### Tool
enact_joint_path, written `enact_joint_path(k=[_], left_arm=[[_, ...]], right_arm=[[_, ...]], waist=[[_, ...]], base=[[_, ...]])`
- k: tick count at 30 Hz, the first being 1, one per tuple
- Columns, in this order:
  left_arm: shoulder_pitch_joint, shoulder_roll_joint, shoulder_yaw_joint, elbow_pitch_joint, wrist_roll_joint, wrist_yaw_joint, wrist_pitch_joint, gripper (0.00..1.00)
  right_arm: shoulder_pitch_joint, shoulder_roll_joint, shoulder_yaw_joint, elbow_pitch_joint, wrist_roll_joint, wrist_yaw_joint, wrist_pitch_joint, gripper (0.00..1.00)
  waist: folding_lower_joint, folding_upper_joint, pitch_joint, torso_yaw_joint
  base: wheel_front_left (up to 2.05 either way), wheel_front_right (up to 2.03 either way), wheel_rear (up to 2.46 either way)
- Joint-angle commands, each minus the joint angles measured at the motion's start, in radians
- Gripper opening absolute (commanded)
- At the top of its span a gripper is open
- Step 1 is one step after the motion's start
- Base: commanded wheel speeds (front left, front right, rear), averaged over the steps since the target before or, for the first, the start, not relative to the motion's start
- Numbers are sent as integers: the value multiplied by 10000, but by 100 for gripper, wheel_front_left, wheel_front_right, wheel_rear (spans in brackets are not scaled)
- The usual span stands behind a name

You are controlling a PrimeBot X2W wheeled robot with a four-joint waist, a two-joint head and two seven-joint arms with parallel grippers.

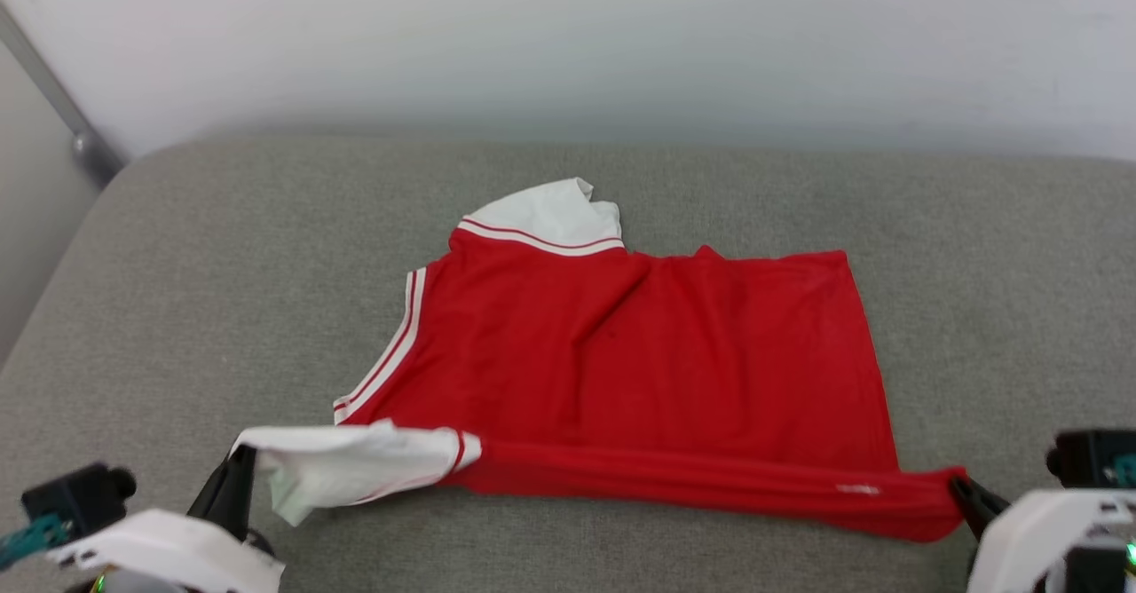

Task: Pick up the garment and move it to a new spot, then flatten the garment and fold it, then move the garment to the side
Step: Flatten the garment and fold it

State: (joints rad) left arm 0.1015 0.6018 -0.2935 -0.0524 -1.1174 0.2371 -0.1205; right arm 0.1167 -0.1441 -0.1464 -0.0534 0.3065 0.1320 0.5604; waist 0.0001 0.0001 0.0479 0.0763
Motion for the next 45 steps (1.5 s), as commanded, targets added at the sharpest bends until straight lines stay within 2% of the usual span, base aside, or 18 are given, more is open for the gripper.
enact_joint_path(k=[1,9,18,19,20,21,22,23,28,34,40,45], left_arm=[[-493,-50,-96,199,102,-91,102,0],[-2708,-408,-799,1808,467,-833,669,0],[-3921,-791,-1391,3761,377,-1536,1424,0],[-4005,-844,-1453,3956,367,-1643,1535,0],[-4074,-894,-1531,4108,333,-1748,1630,16],[-4143,-942,-1572,4300,299,-1861,1702,48],[-4211,-977,-1616,4457,262,-1978,1742,87],[-4274,-1022,-1657,4613,260,-2073,1758,100],[-4323,-1108,-1696,5278,356,-2329,1501,100],[-4099,-919,-1498,5505,297,-2408,1147,100],[-3813,-432,-1400,4744,353,-2031,1354,100],[-3654,363,-1462,3611,475,-1523,2165,100]], right_arm=[[-455,-77,69,236,-80,-23,64,0],[-2500,-404,784,1686,-189,-20,-31,0],[-3936,-673,1732,3428,-260,-19,-405,0],[-4021,-673,1818,3637,-229,-19,-471,17],[-4076,-686,1894,3843,-211,-19,-556,40],[-4121,-709,1963,4022,-178,-17,-640,73],[-4155,-729,2033,4187,-128,-19,-742,100],[-4168,-749,2104,4306,-86,-19,-867,100],[-4059,-1065,2476,4539,223,-19,-1976,100],[-3650,-1413,2783,4042,687,-17,-3949,100],[-2952,-1522,2424,3194,345,-17,-5785,100],[-2163,-1250,2021,2205,-65,-17,-6128,100]], waist=[[-1,-1,291,-72],[-1,-1,1238,-184],[-1,-1,1863,-251],[-1,-1,1886,-246],[-1,-1,1898,-238],[-1,-1,1899,-225],[-1,-1,1893,-209],[-1,-1,1870,-190],[-1,-1,1501,-179],[-1,-1,824,-240],[-1,-1,200,-382],[-1,-1,-50,-580]], base=[[0,0,0],[0,0,0],[0,0,0],[0,0,0],[0,0,0],[0,0,0],[0,0,0],[0,0,0],[0,0,0],[0,0,0],[0,0,0],[0,0,0]])
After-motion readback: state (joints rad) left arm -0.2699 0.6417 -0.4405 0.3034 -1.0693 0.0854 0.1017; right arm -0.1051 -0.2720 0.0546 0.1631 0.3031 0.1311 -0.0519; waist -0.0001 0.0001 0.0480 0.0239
